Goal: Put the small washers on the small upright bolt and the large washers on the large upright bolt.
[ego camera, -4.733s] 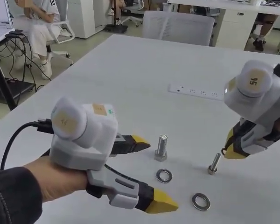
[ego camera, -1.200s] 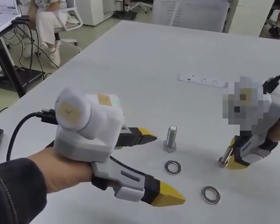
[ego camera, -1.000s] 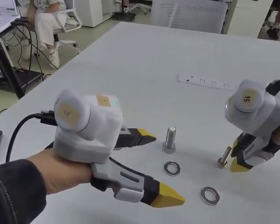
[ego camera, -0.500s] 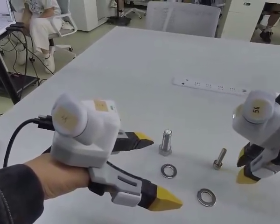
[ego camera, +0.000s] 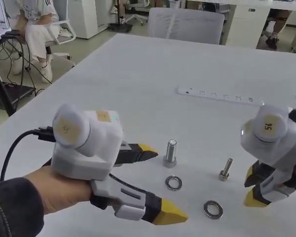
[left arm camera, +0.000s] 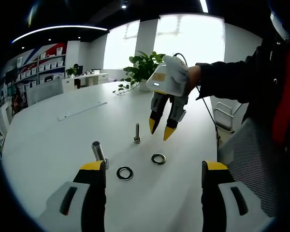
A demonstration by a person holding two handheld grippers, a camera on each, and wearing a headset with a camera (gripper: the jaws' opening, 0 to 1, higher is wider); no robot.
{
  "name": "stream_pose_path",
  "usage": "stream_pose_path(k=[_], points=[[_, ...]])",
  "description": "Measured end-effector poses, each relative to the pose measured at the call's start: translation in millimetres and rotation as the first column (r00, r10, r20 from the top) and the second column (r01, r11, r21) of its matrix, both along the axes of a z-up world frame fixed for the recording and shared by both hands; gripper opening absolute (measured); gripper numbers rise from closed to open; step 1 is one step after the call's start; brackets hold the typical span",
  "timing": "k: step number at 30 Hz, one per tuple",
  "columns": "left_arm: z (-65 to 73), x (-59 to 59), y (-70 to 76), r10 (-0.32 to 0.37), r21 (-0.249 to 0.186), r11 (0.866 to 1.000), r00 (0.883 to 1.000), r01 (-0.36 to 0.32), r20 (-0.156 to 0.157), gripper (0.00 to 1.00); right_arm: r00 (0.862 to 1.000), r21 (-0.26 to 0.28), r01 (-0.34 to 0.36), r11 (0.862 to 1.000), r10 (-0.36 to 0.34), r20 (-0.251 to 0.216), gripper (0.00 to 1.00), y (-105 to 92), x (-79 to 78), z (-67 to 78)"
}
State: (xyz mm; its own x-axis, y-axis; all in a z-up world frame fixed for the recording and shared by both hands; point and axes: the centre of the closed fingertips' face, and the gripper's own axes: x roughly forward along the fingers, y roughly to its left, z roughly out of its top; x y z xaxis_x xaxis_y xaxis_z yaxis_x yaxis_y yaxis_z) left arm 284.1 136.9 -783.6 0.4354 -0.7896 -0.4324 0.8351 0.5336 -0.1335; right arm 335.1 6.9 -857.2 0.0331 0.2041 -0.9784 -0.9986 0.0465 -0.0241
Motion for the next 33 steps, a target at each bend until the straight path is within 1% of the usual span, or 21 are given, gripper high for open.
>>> stream_pose_path(k=[4, 12, 18, 29, 33], points=[[0.8, 0.5, 0.7, 0.002, 0.000, 1.000, 1.000, -0.002, 0.003, 0.81, 1.000, 0.005, -0.008, 1.000, 0.008, -0.001, 0.26, 3.0, -0.7, -0.2], [3.1, 0.5, 0.8, 0.004, 0.002, 1.000, 1.000, -0.004, 0.010, 0.81, 0.999, 0.022, -0.037, 0.999, 0.037, -0.011, 0.26, 16.9, -14.3, 1.3], [5.0, 0.2, 0.4, 0.007, 0.001, 1.000, 1.000, -0.007, 0.017, 0.81, 0.998, 0.022, -0.067, 0.998, 0.067, -0.014, 0.27, 26.3, -22.3, 1.1], [8.1, 0.8, 2.4, 0.015, -0.005, 1.000, 1.000, -0.015, 0.027, 0.81, 0.996, 0.021, -0.092, 0.996, 0.093, -0.014, 0.27, 38.8, -27.4, 1.2], [9.4, 0.9, 3.1, 0.017, -0.007, 1.000, 0.999, -0.017, 0.033, 0.81, 0.994, 0.013, -0.107, 0.994, 0.107, -0.019, 0.27, 44.7, -30.2, -2.9]])
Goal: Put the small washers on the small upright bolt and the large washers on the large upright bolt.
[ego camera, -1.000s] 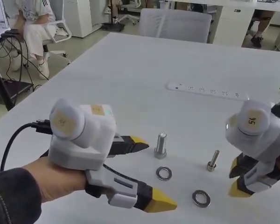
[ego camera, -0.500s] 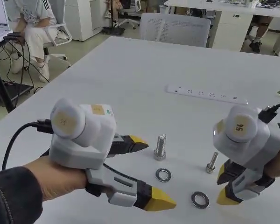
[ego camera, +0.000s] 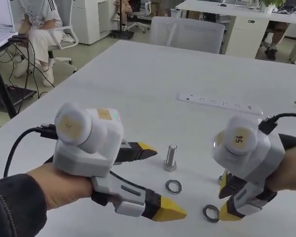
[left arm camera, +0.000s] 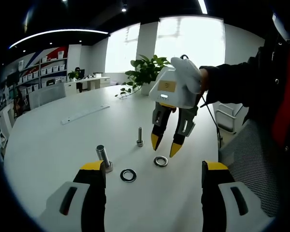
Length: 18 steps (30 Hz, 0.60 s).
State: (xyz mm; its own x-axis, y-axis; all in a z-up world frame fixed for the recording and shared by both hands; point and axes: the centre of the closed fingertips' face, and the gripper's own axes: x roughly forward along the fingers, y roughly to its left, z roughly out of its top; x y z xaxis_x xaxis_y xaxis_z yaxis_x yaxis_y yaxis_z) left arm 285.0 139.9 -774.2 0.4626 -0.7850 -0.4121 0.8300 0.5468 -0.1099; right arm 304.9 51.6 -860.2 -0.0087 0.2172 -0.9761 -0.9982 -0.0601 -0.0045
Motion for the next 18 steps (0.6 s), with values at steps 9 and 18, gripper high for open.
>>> stream_pose_path(k=[9, 18], points=[[1.0, -1.0, 3.5, 0.010, -0.004, 1.000, 1.000, -0.010, 0.002, 0.81, 0.999, -0.027, -0.032, 0.999, 0.032, -0.007, 0.27, 6.7, -5.4, -13.6], [1.2, -1.5, 4.5, 0.015, -0.007, 1.000, 1.000, -0.015, 0.006, 0.81, 0.999, -0.044, -0.039, 0.998, 0.039, -0.006, 0.27, 4.8, -4.2, -20.7]])
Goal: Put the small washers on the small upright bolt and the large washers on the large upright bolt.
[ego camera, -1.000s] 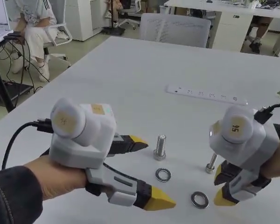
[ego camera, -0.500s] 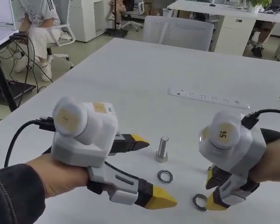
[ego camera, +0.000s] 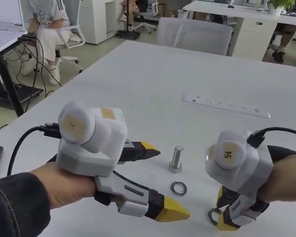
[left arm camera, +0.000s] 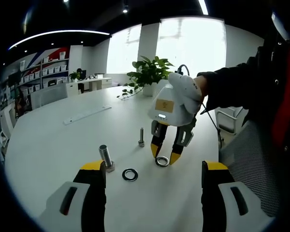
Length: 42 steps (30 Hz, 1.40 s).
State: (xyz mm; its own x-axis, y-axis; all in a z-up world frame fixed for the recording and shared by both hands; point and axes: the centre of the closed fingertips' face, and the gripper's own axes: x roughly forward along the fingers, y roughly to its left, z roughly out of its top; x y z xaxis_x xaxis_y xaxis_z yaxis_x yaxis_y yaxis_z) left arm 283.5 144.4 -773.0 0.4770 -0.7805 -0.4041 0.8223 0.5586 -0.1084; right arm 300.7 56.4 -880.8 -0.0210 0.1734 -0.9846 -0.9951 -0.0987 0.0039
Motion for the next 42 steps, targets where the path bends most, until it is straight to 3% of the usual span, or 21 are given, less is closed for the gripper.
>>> stream_pose_path(k=[31, 42], points=[[-2.2, -0.1, 3.6, 0.005, -0.002, 1.000, 1.000, -0.005, 0.003, 0.81, 1.000, 0.000, 0.030, 1.000, -0.030, 0.002, 0.24, 0.8, 2.0, -1.8], [-1.7, 0.0, 3.7, 0.007, -0.001, 1.000, 1.000, -0.007, 0.005, 0.81, 1.000, -0.015, 0.022, 1.000, -0.022, 0.009, 0.24, -2.0, 3.5, 6.4]])
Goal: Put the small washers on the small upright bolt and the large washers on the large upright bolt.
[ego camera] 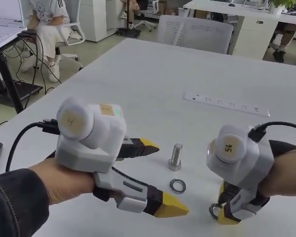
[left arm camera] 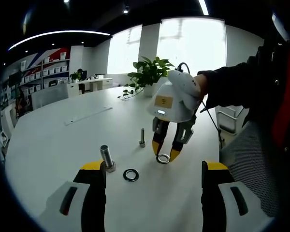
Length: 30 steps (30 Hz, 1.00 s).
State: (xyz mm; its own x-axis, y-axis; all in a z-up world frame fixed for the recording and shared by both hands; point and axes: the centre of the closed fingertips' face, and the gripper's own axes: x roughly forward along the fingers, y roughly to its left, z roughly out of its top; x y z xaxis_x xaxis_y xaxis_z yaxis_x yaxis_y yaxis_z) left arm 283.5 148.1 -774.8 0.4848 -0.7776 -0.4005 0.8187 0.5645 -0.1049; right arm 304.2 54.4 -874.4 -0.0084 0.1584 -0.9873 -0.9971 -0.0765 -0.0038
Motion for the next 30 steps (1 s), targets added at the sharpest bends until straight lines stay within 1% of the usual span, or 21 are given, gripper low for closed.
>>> stream_pose_path(k=[7, 14, 25, 30], points=[[1.1, 0.2, 0.0, 0.000, -0.002, 1.000, 1.000, 0.000, 0.003, 0.81, 1.000, -0.008, 0.003, 1.000, -0.003, 0.005, 0.24, -1.8, 3.0, 9.4], [1.8, 1.0, 1.2, 0.003, -0.003, 1.000, 1.000, -0.003, 0.005, 0.81, 1.000, -0.008, -0.005, 1.000, 0.005, 0.015, 0.24, 0.4, 5.8, 18.0], [3.1, 2.9, 3.9, 0.017, -0.005, 1.000, 1.000, -0.017, 0.009, 0.81, 0.999, 0.003, -0.025, 1.000, 0.025, 0.037, 0.24, 9.7, 12.8, 30.3], [4.4, 4.7, 7.2, 0.033, -0.002, 0.999, 0.999, -0.033, 0.016, 0.81, 0.998, 0.006, -0.037, 0.999, 0.037, 0.052, 0.24, 15.8, 17.6, 37.9]])
